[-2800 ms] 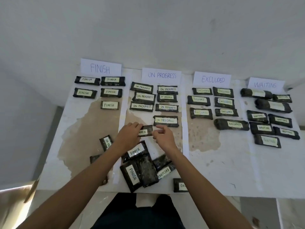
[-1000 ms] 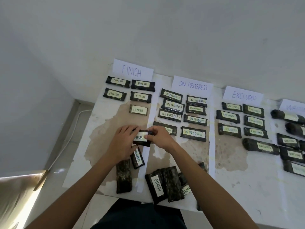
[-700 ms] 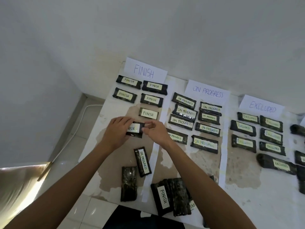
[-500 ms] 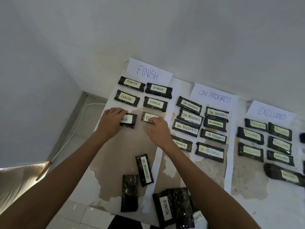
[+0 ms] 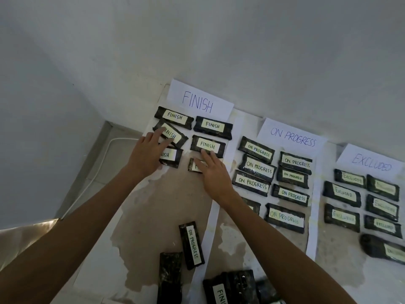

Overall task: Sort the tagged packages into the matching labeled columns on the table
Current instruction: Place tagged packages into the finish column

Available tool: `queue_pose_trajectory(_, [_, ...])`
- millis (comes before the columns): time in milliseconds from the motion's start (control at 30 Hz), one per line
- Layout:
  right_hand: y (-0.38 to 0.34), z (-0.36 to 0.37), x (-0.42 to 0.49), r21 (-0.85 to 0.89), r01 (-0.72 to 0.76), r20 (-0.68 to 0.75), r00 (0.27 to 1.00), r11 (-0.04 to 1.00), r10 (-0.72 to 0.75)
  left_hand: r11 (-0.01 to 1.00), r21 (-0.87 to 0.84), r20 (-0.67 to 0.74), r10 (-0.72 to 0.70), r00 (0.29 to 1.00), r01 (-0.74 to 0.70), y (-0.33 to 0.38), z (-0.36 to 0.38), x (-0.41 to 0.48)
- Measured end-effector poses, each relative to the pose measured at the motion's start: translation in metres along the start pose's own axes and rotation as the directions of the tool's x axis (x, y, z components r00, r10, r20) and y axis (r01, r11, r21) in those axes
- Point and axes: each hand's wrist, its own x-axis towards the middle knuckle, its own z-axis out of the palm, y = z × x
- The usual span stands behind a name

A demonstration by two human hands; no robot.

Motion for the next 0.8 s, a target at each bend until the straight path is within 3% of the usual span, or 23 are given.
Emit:
queue_pose_trajectory(133, [0.003,0.000,0.002,0.008,0.010,-0.023,1.000,1.000,-0.010,0.994,0.009,0.110,0.104,0.989,-0.106,-0.001,-0.003,0.010])
queue_pose_trajectory(500, [0.001,-0.002,0.001,0.018,-0.006,-0.037,0.999,1.000,0.006,0.992,0.062,0.058,0.102,0.993,-0.106,0.006,0.007,0.008])
queue_pose_trajectory(800, [-0.024,-0.018,-0.037,0.146,0.008,-0.036,0.999,0.989,-0.003,0.969,-0.240,-0.035,0.051,0.998,-0.058,0.039,-0.014,-0.047])
